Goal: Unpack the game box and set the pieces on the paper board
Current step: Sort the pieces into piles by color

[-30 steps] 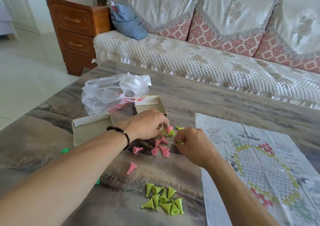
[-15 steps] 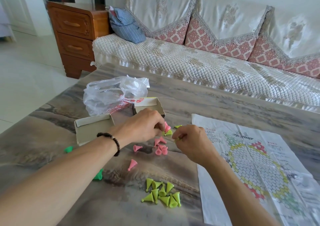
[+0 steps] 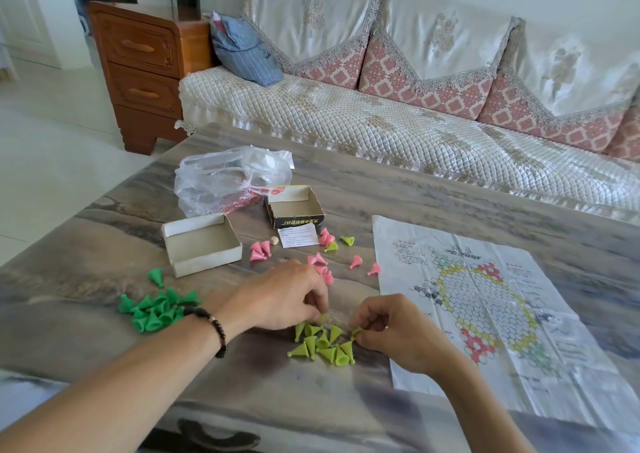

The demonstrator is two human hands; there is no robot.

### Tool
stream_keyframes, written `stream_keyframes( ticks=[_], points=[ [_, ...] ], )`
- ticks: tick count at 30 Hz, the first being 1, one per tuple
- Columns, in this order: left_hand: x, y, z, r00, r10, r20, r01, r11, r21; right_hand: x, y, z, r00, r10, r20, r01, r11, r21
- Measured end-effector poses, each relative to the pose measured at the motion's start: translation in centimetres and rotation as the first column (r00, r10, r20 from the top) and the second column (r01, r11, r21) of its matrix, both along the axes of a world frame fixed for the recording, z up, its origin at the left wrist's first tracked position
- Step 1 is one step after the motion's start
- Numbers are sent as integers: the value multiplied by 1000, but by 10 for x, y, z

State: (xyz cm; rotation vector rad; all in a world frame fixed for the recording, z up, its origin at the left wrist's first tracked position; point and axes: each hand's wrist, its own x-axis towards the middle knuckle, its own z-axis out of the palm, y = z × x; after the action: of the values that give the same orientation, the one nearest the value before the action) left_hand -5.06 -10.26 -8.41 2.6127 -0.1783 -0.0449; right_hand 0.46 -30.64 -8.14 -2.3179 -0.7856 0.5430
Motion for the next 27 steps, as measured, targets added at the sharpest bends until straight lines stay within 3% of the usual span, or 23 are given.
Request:
stream_keyframes(
  ticks=[4,11,16,27],
  points=[
    [-3,-7,-1,997,-32,-64,34,999,26,-10,0,4,998,46,36,-43,997,-62],
    [-8,-7,-5,994,-16,-107,19,999,28,-16,-3,0,995,-22,102,29,998,-62],
    [-9,-8,-6,992,-25,-122,28,999,24,-17,-2,-2,997,-17,79,24,997,-79],
    [10,8,-7,983,118,140,-105,990,-96,15,7,-7,959,-207,195,184,974,128]
  ],
)
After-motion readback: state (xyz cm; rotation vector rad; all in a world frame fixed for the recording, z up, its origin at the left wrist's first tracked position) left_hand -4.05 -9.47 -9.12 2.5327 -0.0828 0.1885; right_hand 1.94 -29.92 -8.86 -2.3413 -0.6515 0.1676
